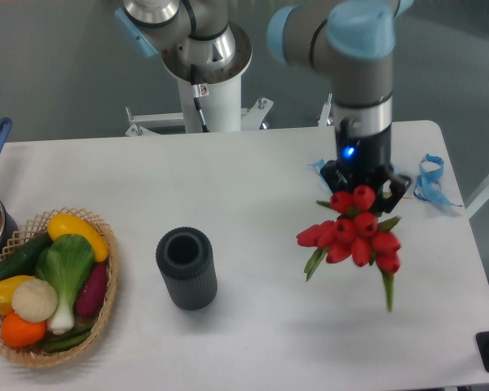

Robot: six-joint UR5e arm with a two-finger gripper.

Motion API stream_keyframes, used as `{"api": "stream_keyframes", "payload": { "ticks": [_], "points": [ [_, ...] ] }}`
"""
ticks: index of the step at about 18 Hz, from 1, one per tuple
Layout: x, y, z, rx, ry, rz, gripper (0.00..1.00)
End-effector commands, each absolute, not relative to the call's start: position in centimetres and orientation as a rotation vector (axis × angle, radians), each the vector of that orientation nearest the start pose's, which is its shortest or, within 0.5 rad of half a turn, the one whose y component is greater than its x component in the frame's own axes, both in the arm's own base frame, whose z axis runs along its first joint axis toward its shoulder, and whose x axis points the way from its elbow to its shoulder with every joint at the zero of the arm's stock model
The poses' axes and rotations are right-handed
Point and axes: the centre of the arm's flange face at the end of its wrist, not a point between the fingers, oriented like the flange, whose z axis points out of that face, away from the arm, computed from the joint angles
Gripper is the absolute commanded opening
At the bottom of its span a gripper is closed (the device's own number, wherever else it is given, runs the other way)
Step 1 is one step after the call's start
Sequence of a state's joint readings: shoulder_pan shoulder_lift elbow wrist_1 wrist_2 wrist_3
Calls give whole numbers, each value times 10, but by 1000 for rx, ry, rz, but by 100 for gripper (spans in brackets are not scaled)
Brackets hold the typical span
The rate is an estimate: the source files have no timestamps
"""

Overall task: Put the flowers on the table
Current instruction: 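Swing the held tulips down and lower them onto the table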

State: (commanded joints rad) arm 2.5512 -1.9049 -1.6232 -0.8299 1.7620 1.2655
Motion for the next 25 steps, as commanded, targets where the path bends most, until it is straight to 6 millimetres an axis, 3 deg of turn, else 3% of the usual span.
{"api": "stream_keyframes", "payload": {
  "ticks": [5, 8, 14, 16, 18, 20, 22, 25],
  "points": [
    [-465, 513, 307, -3218, 514, 749, 34],
    [-474, 523, 266, -3237, 501, 665, 34],
    [-483, 530, 222, -3285, 518, 609, 34],
    [-483, 530, 219, -3286, 522, 603, 35],
    [-483, 530, 220, -3283, 524, 602, 59],
    [-483, 531, 227, -3270, 519, 612, 94],
    [-484, 531, 232, -3262, 510, 621, 100],
    [-480, 529, 260, -3217, 448, 705, 100]
  ]
}}
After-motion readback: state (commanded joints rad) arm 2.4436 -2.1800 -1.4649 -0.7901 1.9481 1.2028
